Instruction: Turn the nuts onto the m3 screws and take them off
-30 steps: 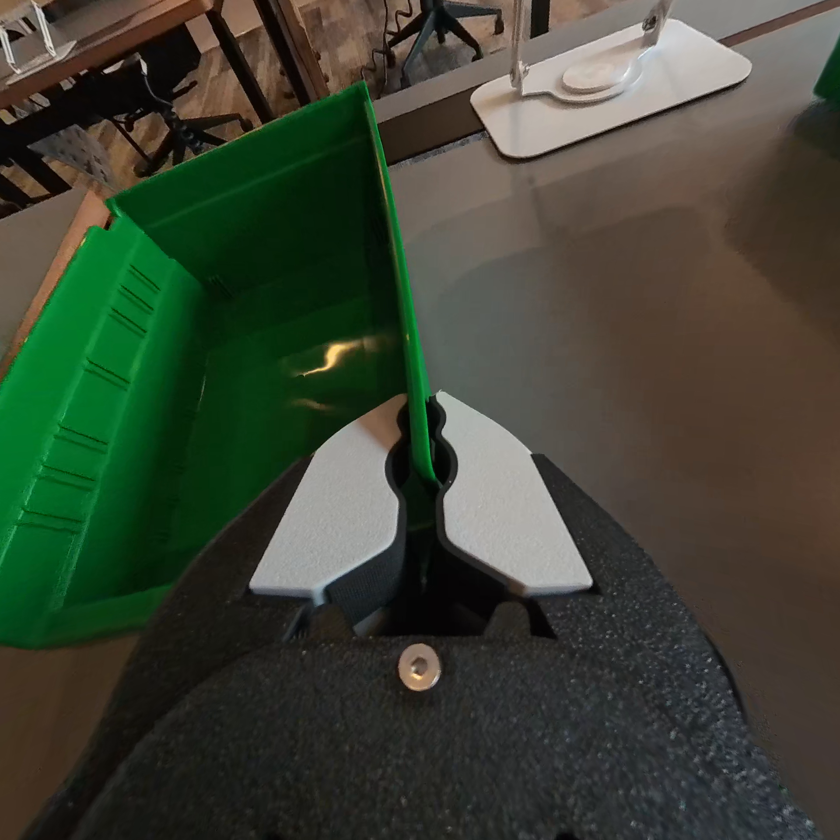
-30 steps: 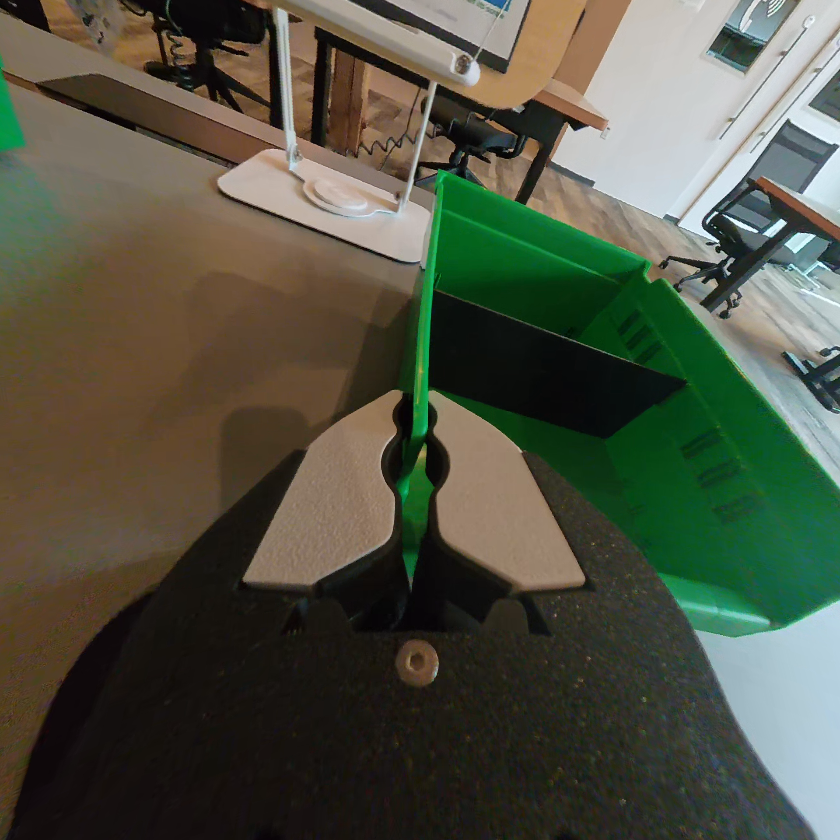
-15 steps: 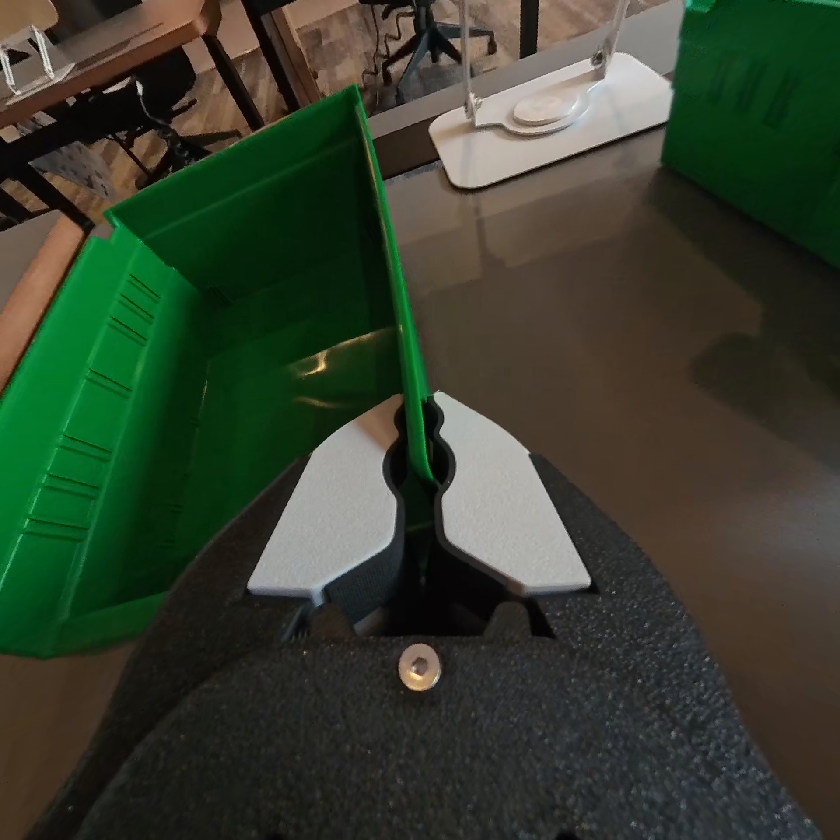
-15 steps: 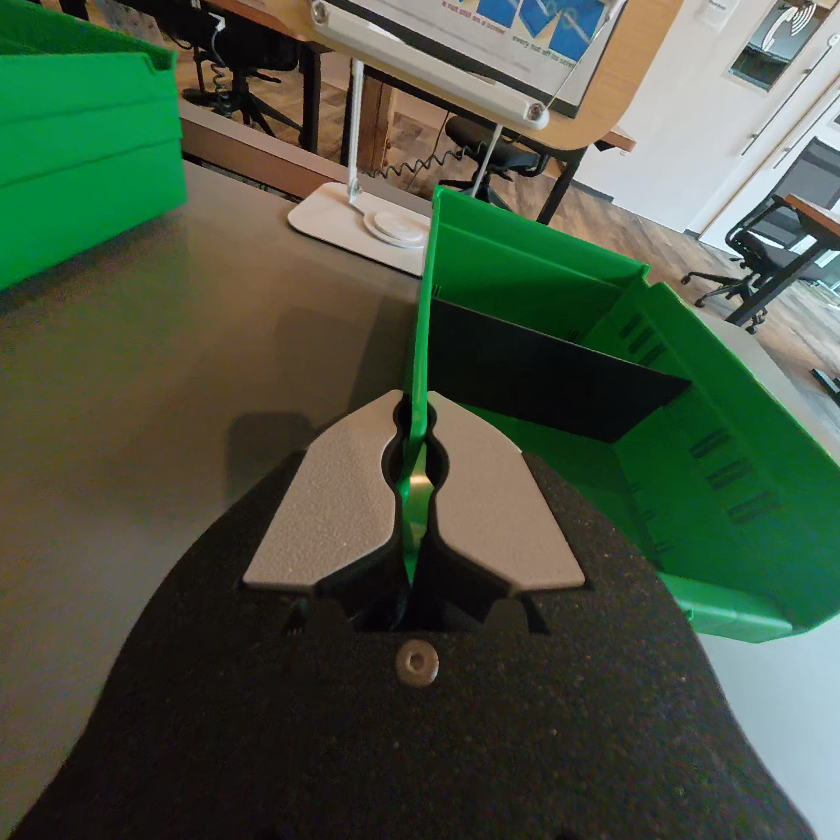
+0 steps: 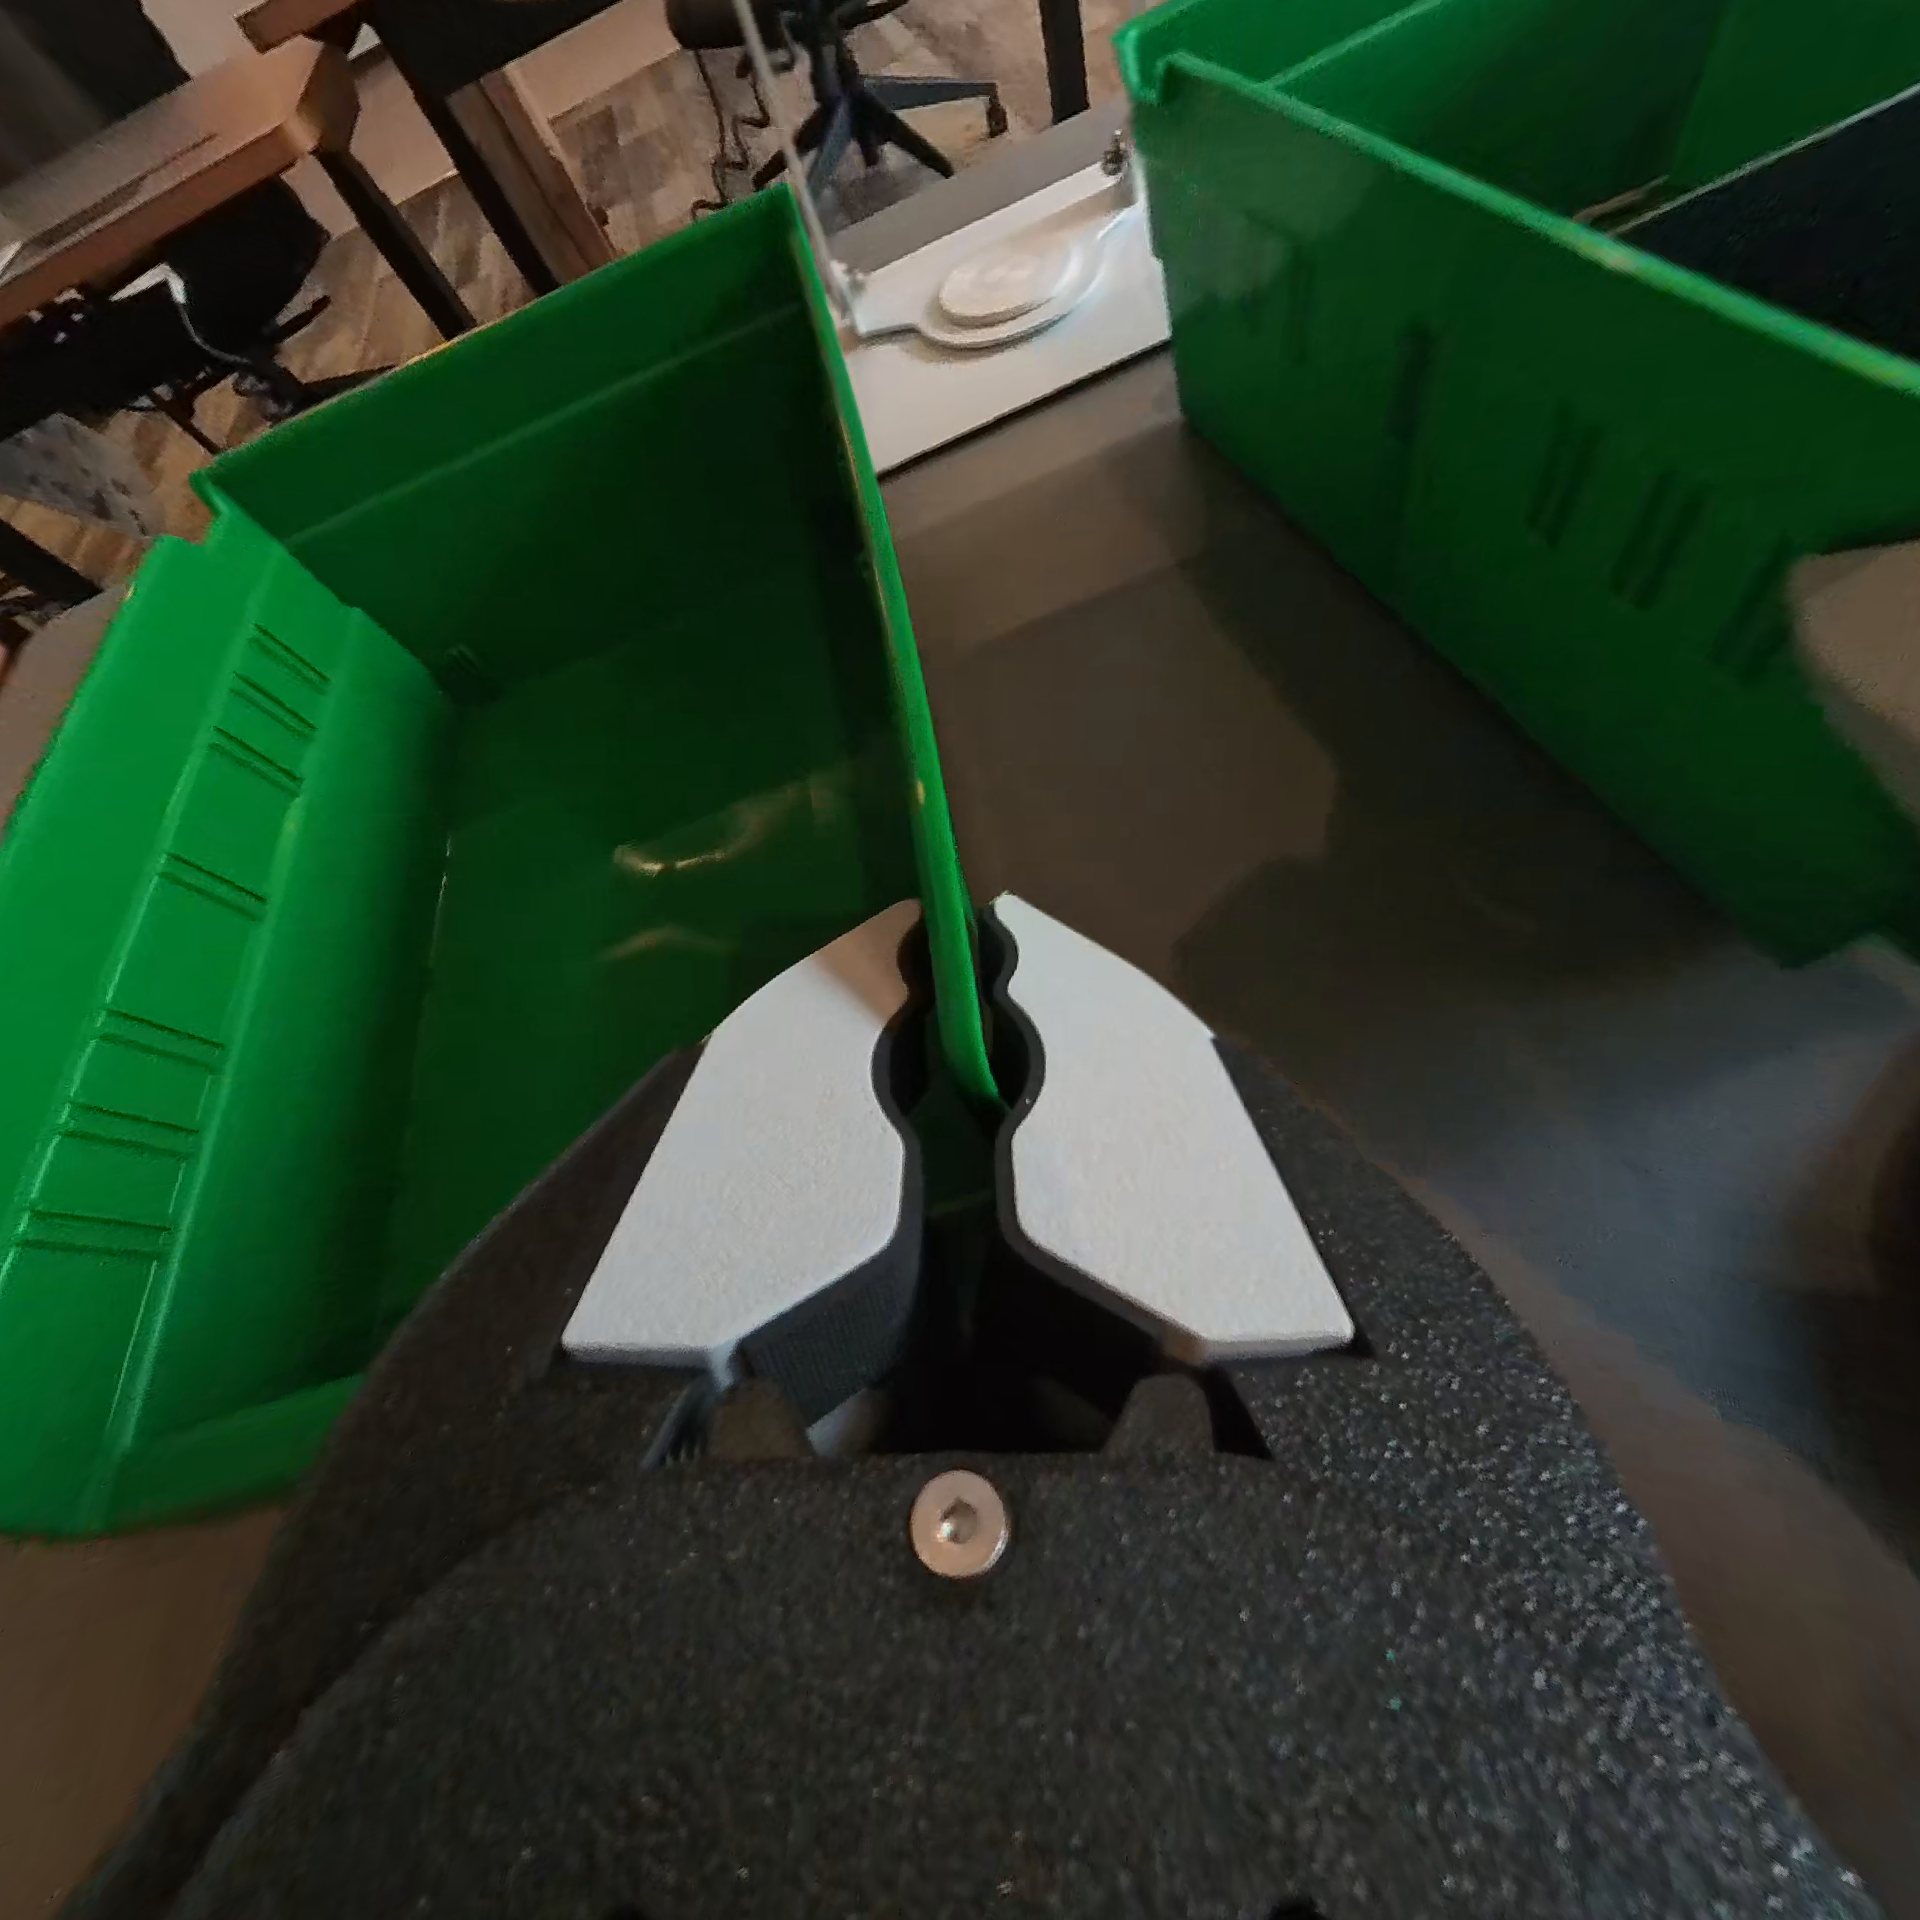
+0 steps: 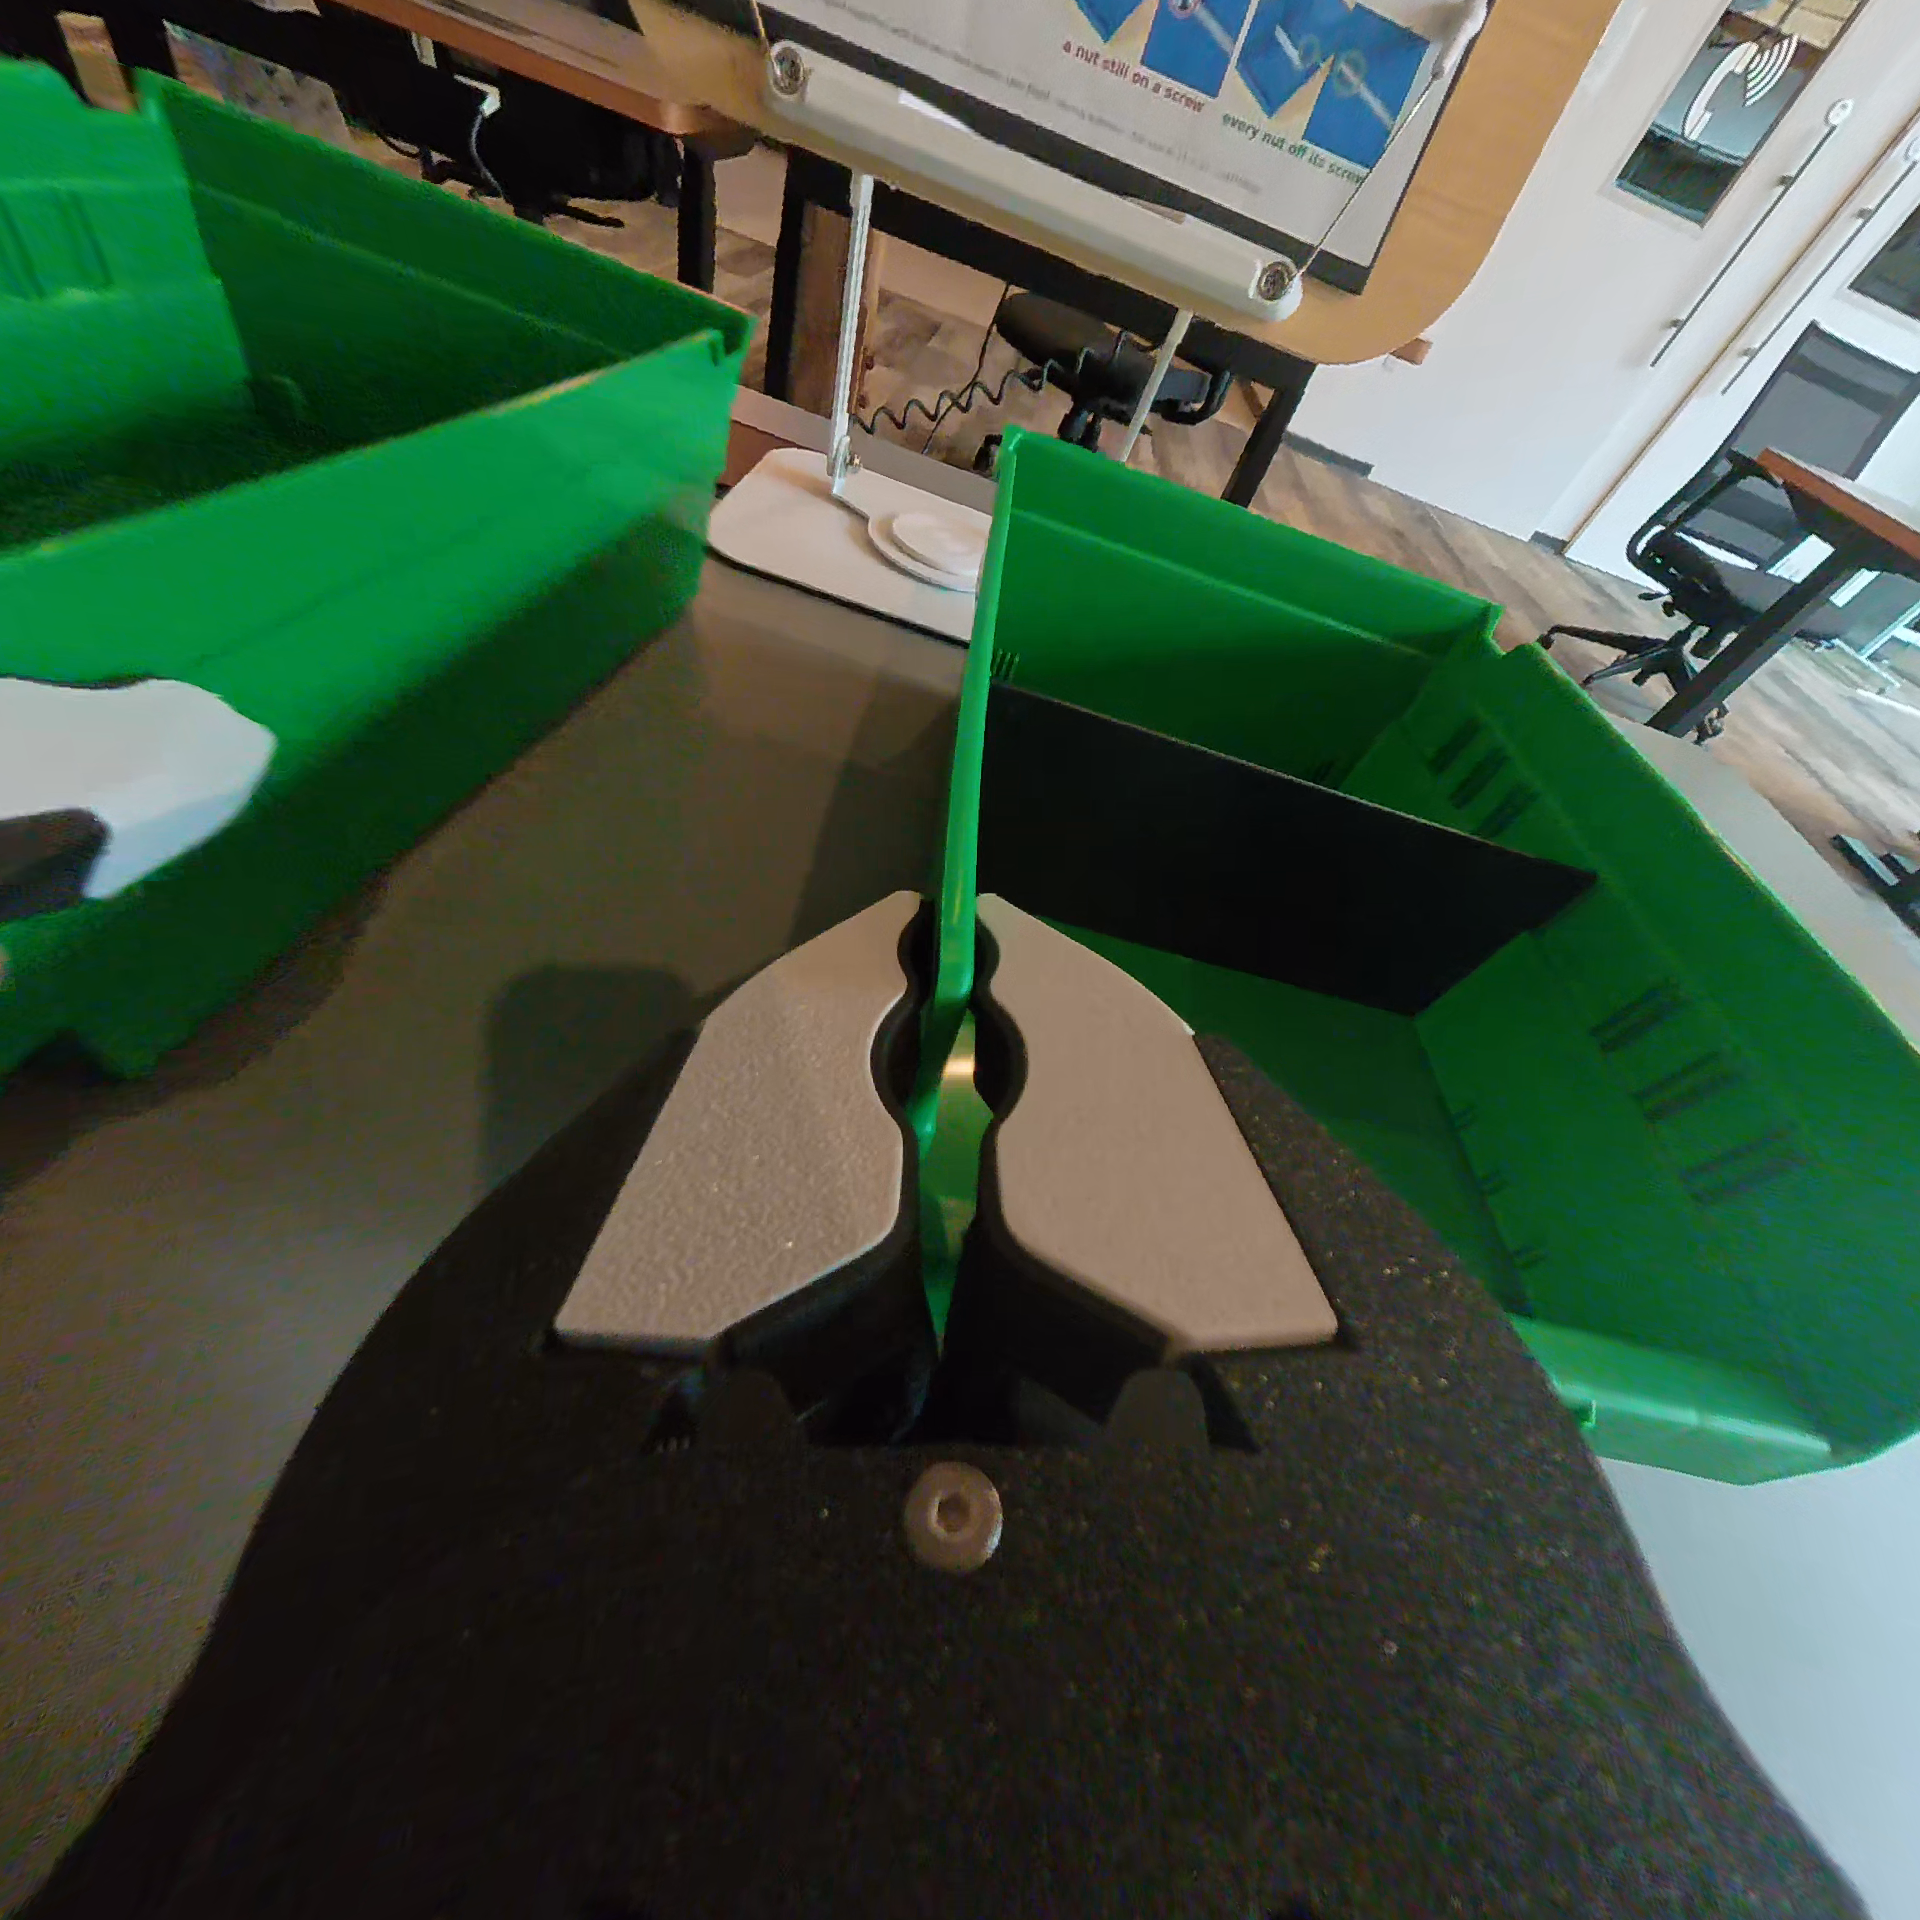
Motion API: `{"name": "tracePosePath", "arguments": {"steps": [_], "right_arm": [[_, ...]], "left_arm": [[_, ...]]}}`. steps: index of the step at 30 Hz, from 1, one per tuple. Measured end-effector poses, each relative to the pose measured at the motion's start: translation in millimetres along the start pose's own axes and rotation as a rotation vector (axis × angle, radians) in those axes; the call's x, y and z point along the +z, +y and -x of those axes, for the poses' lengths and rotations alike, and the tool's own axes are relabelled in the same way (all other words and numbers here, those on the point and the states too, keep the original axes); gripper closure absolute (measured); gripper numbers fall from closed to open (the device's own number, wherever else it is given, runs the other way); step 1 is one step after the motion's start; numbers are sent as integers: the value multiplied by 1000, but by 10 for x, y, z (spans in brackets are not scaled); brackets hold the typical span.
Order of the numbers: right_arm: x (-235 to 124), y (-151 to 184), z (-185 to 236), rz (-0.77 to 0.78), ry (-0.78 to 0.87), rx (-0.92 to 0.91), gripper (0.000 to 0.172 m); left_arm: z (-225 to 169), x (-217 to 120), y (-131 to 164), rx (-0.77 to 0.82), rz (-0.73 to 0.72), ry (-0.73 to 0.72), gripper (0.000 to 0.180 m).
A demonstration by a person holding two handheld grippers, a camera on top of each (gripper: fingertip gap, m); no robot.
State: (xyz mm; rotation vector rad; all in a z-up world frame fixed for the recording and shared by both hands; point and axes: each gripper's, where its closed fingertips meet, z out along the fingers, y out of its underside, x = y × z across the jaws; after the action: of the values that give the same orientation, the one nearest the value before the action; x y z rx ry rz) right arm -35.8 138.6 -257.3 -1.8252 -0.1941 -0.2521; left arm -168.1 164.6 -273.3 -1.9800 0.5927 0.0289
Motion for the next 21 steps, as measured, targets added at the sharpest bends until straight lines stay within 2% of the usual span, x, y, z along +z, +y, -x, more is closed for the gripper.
{"name": "tracePosePath", "arguments": {"steps": [12,21], "right_arm": [[-6,-23,44,-33,-42,28,168],[-28,-26,26,-50,-79,86,166]], "left_arm": [[-549,100,-199,-7,-6,61,173],[-705,84,-246,-69,-2,118,170]]}}
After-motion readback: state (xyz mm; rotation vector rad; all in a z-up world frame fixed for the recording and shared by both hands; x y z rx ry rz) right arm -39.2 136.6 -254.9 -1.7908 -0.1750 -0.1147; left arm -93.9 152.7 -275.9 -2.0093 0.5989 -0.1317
